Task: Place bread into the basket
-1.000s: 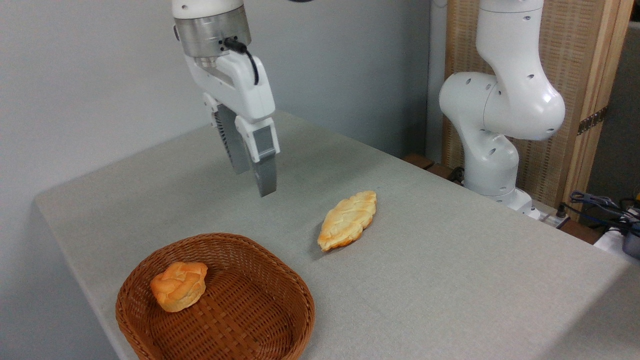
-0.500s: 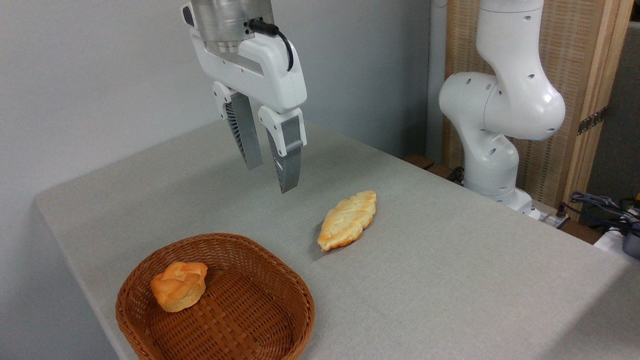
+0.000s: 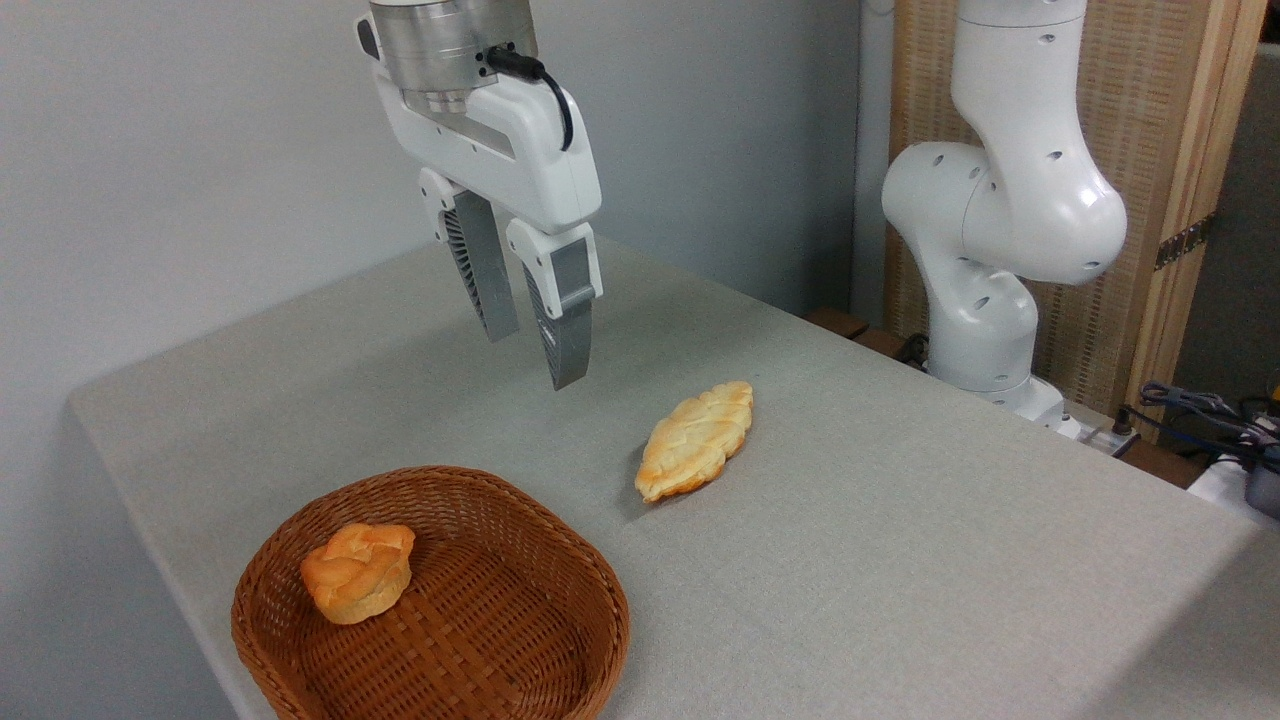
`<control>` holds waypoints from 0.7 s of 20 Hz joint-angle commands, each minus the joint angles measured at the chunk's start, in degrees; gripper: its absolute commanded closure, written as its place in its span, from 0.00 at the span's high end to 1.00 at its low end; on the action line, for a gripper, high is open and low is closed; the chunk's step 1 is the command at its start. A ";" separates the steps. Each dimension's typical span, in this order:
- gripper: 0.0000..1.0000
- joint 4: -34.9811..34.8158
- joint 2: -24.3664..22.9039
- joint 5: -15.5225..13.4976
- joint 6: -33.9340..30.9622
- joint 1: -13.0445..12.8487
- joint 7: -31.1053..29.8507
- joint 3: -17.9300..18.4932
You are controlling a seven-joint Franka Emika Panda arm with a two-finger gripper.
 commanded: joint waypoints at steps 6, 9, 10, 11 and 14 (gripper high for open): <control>1.00 1.52 0.67 -0.84 -1.14 -1.90 0.24 1.63; 1.00 1.61 0.67 -0.58 -1.05 -1.99 -0.03 2.24; 1.00 1.61 0.67 -0.67 -1.05 -1.99 0.06 2.42; 1.00 1.61 0.67 -0.67 -1.05 -1.99 0.06 2.42; 1.00 1.61 0.67 -0.67 0.17 -2.08 -0.03 2.42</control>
